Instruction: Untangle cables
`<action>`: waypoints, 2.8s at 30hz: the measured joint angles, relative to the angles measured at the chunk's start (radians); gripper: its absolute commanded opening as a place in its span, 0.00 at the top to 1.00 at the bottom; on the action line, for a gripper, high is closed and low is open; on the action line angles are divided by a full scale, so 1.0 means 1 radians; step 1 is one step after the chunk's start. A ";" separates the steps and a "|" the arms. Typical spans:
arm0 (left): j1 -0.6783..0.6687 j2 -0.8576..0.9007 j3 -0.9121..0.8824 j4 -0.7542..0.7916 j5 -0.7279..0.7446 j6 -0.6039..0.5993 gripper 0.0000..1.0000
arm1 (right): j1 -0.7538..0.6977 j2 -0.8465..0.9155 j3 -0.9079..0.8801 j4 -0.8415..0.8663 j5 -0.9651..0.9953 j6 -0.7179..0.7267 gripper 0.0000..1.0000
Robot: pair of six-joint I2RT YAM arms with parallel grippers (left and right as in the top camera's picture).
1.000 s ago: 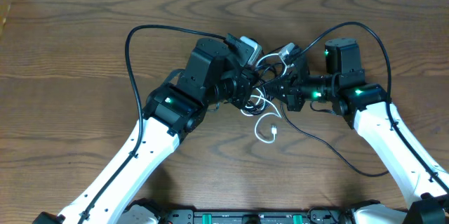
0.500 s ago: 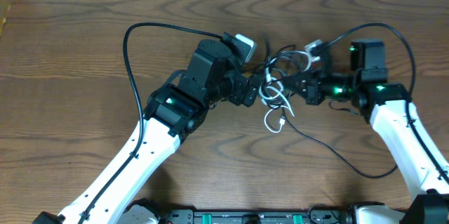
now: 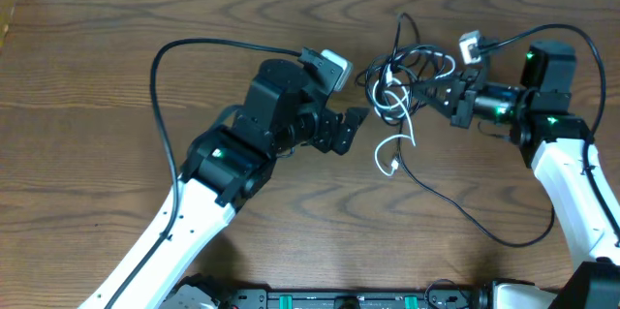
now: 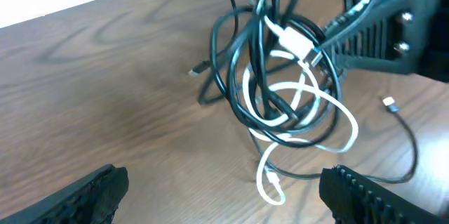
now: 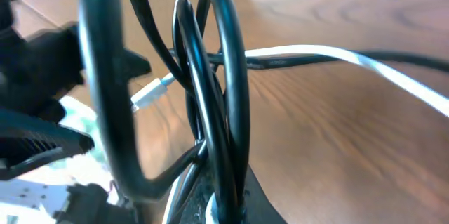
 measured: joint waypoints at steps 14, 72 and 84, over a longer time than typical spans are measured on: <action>0.000 -0.156 0.000 0.042 0.105 0.000 0.08 | 0.013 0.000 -0.009 0.820 -0.197 0.573 0.99; 0.001 -0.228 0.000 0.098 0.153 0.411 0.92 | 0.072 -0.002 -0.006 0.660 -0.195 0.676 0.42; 0.001 -0.219 0.000 0.081 0.156 0.567 0.92 | 0.071 -0.002 -0.006 0.731 -0.114 0.839 0.37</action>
